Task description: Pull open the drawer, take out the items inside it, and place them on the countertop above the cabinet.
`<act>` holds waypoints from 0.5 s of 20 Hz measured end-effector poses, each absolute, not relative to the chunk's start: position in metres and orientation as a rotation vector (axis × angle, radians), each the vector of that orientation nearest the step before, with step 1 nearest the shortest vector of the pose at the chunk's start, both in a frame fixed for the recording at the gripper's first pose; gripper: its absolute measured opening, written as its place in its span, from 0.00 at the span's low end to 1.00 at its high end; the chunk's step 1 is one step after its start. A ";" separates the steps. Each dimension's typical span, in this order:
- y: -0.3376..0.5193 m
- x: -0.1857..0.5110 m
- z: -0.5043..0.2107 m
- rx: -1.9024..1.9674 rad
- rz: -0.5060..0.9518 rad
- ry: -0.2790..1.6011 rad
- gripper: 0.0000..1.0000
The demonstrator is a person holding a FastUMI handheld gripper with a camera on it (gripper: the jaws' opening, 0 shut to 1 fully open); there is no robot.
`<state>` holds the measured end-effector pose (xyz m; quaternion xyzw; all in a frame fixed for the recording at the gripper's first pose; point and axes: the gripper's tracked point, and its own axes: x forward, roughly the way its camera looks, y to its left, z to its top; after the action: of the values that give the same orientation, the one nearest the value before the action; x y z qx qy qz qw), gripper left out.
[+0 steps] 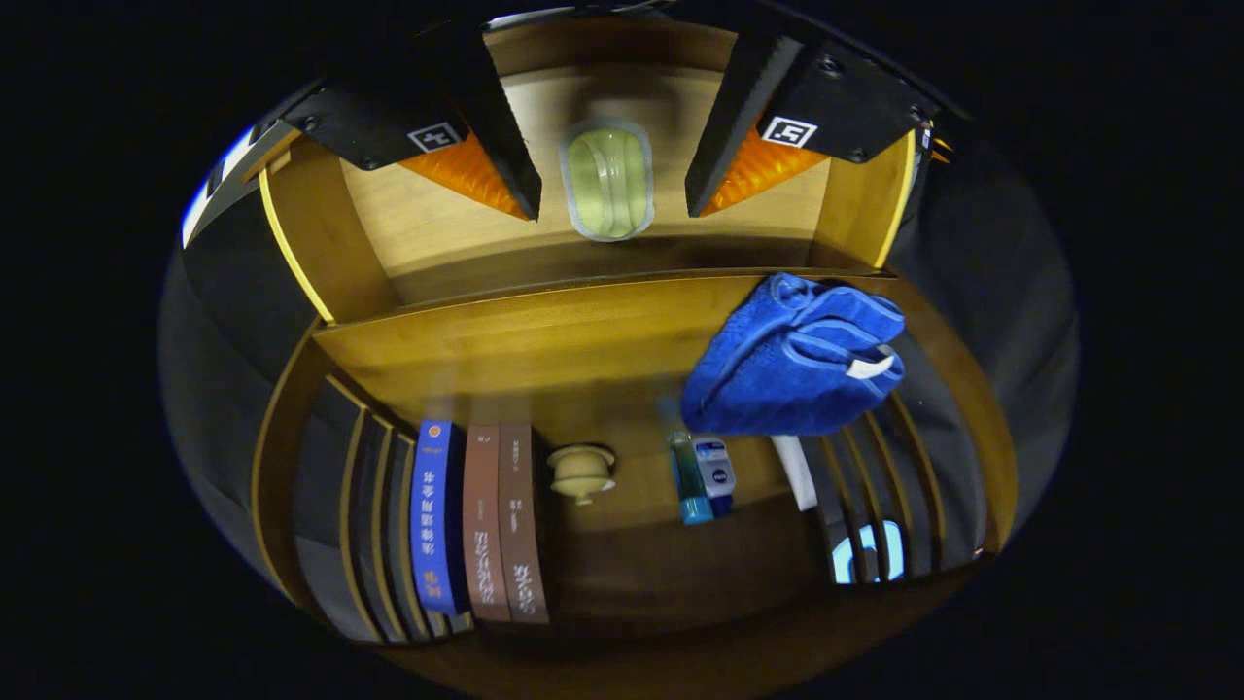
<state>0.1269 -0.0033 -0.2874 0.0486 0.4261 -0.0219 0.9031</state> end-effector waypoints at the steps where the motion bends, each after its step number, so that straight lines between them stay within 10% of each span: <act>1: -0.004 0.130 -0.296 0.092 -0.048 0.918 0.95; 10: -0.002 0.133 -0.362 0.016 -0.044 1.215 0.89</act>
<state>0.1329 -0.0020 -0.3619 0.0076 0.5708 -0.0208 0.8208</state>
